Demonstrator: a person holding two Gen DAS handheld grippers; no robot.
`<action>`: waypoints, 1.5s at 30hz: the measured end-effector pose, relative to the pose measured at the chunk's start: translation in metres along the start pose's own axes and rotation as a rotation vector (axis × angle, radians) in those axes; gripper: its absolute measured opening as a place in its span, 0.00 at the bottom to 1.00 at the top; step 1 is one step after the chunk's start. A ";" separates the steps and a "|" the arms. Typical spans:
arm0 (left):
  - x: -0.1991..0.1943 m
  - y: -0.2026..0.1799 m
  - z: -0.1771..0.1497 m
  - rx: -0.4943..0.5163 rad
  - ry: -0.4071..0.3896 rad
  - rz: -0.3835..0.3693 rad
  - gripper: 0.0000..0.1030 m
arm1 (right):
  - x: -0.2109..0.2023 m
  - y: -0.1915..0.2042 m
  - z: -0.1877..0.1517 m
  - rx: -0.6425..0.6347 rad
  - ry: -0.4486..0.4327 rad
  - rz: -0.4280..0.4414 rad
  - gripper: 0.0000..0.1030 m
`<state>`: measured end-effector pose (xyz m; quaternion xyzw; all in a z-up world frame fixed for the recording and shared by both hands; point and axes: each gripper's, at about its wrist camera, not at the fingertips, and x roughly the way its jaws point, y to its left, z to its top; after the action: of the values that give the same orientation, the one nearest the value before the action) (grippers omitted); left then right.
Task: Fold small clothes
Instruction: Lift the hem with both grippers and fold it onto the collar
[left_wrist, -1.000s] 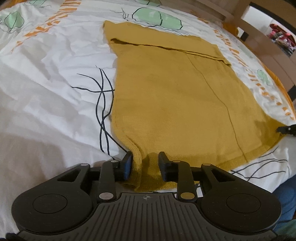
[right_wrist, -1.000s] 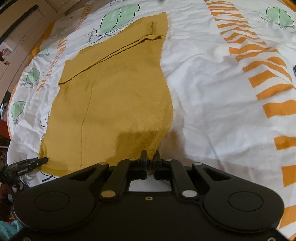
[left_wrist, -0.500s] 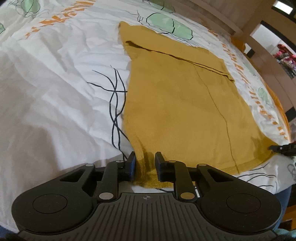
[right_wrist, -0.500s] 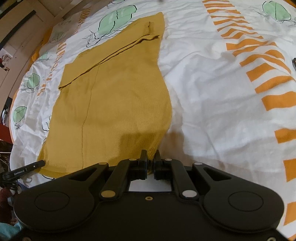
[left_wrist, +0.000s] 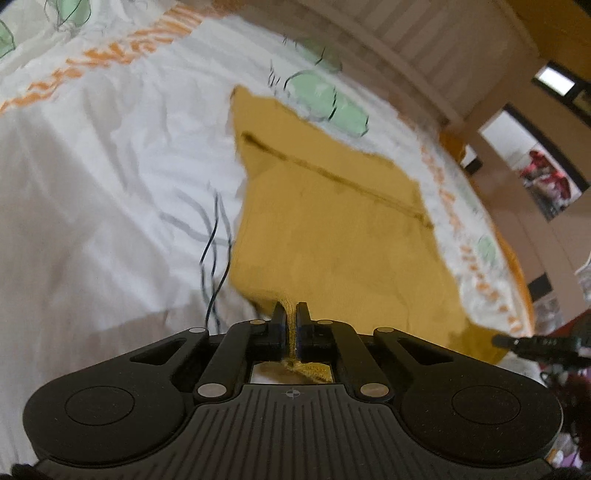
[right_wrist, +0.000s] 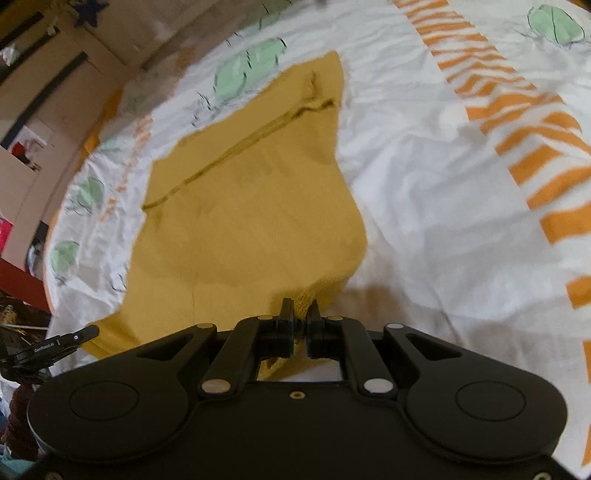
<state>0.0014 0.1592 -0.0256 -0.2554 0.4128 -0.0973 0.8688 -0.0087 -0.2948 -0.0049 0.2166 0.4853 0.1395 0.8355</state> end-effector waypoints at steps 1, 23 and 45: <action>-0.001 -0.001 0.004 -0.002 -0.013 -0.006 0.04 | -0.001 0.002 0.002 -0.002 -0.012 0.010 0.13; 0.030 -0.013 0.132 0.013 -0.262 -0.024 0.04 | 0.021 0.020 0.114 -0.018 -0.298 0.127 0.12; 0.150 0.022 0.225 -0.065 -0.260 0.074 0.04 | 0.147 -0.017 0.230 0.084 -0.337 0.054 0.12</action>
<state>0.2695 0.2026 -0.0183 -0.2785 0.3088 -0.0177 0.9093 0.2642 -0.2969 -0.0235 0.2849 0.3376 0.1032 0.8912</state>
